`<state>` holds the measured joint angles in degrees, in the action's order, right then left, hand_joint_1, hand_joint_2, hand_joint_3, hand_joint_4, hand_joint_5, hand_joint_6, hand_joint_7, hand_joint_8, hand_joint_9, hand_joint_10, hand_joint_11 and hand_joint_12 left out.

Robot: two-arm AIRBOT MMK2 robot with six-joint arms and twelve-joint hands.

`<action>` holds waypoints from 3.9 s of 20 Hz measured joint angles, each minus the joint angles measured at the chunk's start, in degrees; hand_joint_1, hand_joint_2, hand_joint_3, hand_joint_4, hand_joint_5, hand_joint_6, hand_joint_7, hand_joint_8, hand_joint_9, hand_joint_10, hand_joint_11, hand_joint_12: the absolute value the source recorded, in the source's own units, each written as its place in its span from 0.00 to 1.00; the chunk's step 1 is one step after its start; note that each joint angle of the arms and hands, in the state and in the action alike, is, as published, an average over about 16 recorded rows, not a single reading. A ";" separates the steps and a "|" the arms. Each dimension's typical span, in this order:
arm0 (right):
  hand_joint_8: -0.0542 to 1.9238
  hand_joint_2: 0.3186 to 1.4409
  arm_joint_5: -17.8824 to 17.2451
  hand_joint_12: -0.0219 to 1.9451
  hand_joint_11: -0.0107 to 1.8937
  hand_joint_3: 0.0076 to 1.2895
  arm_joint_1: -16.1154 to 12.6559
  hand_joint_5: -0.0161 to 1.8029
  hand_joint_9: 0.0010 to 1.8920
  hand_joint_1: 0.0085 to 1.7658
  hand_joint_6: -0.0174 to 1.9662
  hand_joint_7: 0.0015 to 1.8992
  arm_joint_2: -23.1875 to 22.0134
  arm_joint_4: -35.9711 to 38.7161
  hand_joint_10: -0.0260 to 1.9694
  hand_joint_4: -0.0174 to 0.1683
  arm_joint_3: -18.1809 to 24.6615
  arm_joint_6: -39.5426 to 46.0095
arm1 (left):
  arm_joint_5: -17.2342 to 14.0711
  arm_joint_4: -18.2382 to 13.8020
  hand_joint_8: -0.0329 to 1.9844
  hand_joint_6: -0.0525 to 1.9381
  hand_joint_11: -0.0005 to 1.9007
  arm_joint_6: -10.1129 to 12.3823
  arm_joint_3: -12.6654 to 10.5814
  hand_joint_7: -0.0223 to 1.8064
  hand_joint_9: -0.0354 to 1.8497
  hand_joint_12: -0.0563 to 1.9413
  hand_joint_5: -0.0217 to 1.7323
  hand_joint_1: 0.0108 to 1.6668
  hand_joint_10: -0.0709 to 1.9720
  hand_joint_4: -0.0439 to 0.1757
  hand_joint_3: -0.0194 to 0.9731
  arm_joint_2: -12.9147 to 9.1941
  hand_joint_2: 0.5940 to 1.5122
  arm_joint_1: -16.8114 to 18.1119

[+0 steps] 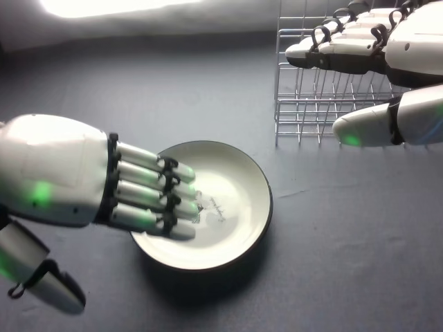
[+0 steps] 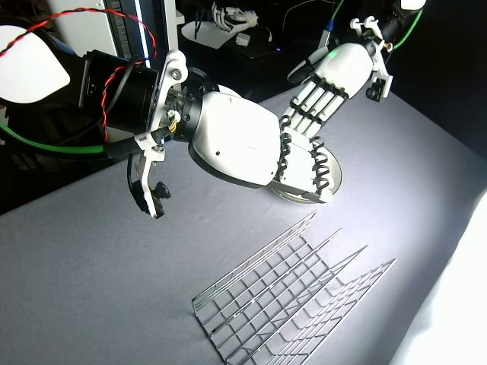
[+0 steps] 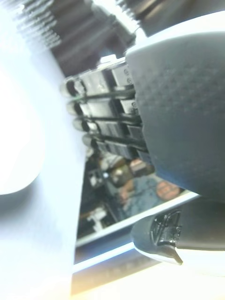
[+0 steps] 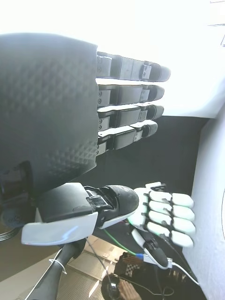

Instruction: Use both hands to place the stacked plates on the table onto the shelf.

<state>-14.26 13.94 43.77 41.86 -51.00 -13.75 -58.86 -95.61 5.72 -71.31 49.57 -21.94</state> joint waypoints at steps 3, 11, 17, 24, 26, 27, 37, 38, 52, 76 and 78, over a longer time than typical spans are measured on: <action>0.03 0.88 0.00 0.10 0.02 0.00 0.00 0.03 0.02 0.01 0.02 0.03 0.00 0.12 0.02 0.08 0.00 -0.09 | -0.63 -1.97 0.03 0.02 0.02 -0.22 -1.68 0.04 0.04 0.03 0.04 0.00 0.04 0.21 0.03 1.09 0.59 -0.99; 0.03 0.88 -0.20 0.10 0.02 0.00 0.03 0.03 0.02 0.01 0.02 0.03 0.00 0.59 0.02 0.08 0.00 -0.18 | -1.80 -4.46 0.03 0.02 0.01 -1.78 -5.61 0.03 0.03 0.03 0.03 0.00 0.04 0.22 0.03 4.27 0.59 -3.58; 0.03 0.88 -0.63 0.11 0.02 0.00 0.31 0.04 0.02 0.01 0.02 0.04 0.00 0.93 0.02 0.08 0.00 -0.27 | -1.14 -4.77 0.03 0.02 0.01 -2.80 -8.51 0.02 0.03 0.03 0.02 0.00 0.04 0.23 0.03 6.88 0.58 -4.96; 0.03 0.88 -1.23 0.14 0.02 0.00 0.78 0.05 0.03 0.01 0.02 0.05 0.00 1.19 0.02 0.08 0.00 -0.39 | 0.06 -5.40 0.03 0.02 0.01 -2.95 -11.53 0.02 0.03 0.03 0.02 0.00 0.04 0.23 0.03 9.08 0.56 -5.20; 0.03 0.88 -1.37 0.15 0.02 0.00 0.91 0.06 0.03 0.01 0.02 0.05 0.00 1.24 0.02 0.08 0.00 -0.42 | 0.27 -5.70 0.03 0.02 0.01 -2.93 -12.31 0.02 0.03 0.03 0.02 0.00 0.04 0.23 0.03 9.51 0.56 -5.26; 0.03 0.88 -1.42 0.15 0.02 0.00 0.95 0.06 0.03 0.01 0.02 0.05 0.00 1.26 0.02 0.08 0.00 -0.43 | 0.34 -5.86 0.03 0.02 0.01 -2.94 -12.65 0.02 0.03 0.03 0.02 0.00 0.04 0.23 0.03 9.67 0.55 -5.29; 0.03 0.89 -1.69 0.15 0.02 0.00 1.13 0.06 0.03 0.01 0.02 0.05 0.00 1.30 0.02 0.08 -0.03 -0.60 | 0.03 -6.56 0.02 0.02 0.01 -4.07 -15.24 0.02 0.03 0.03 0.01 0.00 0.04 0.19 0.03 10.77 0.54 -6.71; 0.03 0.89 -1.71 0.15 0.02 0.00 1.14 0.06 0.03 0.01 0.02 0.05 0.00 1.31 0.02 0.08 -0.04 -0.62 | -0.02 -6.49 0.02 0.02 0.01 -4.26 -15.46 0.02 0.03 0.03 0.01 0.00 0.04 0.19 0.03 10.92 0.54 -6.94; 0.03 0.91 -3.42 0.16 0.02 0.00 2.84 0.07 0.04 0.01 0.02 0.06 0.00 1.96 0.02 0.08 -0.07 -0.75 | 0.55 -2.25 0.01 0.01 0.01 -6.07 -16.21 0.01 0.02 0.03 0.01 0.00 0.03 0.16 0.03 13.40 0.54 -10.76; 0.03 0.91 -23.41 0.19 0.02 0.00 11.71 0.06 0.05 0.01 0.02 0.06 6.81 7.84 0.02 0.09 -11.45 -0.76 | 4.20 5.16 0.01 0.01 0.01 -6.55 -11.86 0.01 0.01 0.02 0.01 0.00 0.02 0.16 0.03 16.69 0.53 -11.57; 0.03 0.91 -24.58 0.19 0.02 0.00 11.99 0.06 0.05 0.01 0.02 0.06 7.27 8.11 0.02 0.09 -12.16 -0.74 | 4.31 5.42 0.01 0.01 0.01 -6.49 -11.46 0.01 0.01 0.02 0.01 0.00 0.02 0.16 0.03 16.66 0.53 -11.54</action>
<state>-38.84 25.92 51.04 49.98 -63.17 -14.50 -54.55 -90.19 -0.77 -82.77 66.24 -33.48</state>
